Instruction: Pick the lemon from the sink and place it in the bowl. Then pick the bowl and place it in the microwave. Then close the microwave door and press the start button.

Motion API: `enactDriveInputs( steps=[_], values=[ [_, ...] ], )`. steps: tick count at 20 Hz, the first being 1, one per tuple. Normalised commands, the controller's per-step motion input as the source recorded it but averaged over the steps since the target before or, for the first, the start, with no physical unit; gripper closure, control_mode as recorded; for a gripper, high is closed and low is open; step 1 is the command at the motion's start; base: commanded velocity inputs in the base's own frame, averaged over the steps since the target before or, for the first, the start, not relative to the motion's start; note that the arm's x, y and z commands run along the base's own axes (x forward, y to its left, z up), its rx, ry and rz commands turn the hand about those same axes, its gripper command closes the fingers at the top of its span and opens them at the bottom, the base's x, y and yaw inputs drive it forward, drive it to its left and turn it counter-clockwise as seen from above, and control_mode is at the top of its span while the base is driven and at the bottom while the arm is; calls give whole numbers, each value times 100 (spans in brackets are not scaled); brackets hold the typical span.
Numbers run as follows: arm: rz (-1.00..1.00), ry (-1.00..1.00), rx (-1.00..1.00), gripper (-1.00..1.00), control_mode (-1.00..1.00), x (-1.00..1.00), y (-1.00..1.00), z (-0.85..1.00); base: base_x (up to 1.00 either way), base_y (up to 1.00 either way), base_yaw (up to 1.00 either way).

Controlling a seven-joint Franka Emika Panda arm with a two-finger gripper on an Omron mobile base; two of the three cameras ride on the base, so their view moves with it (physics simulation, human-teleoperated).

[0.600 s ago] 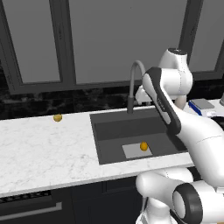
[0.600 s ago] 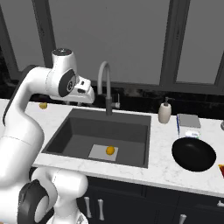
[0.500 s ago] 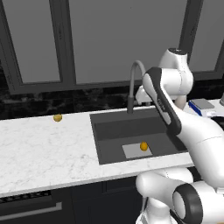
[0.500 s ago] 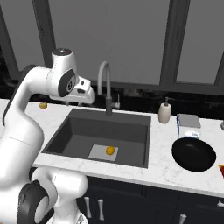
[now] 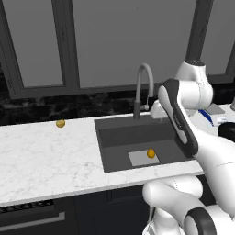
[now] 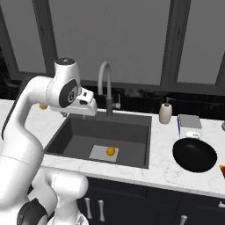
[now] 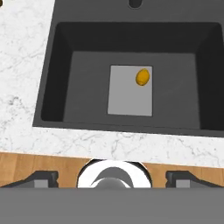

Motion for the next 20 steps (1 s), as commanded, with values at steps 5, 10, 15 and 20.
enactDriveInputs(
  steps=[5, 10, 15, 20],
  values=[
    [0, 7, 0, -100, -100, 4, -50, -51, 0, 0, 0],
    [0, 6, 0, -100, -100, 15, -35, -48, 0, 0, 0],
    [0, 2, 0, -100, -100, 16, -17, -45, 0, 0, 0],
    [0, 0, 0, -100, -100, 25, -6, -45, 0, 0, 0]
  ],
)
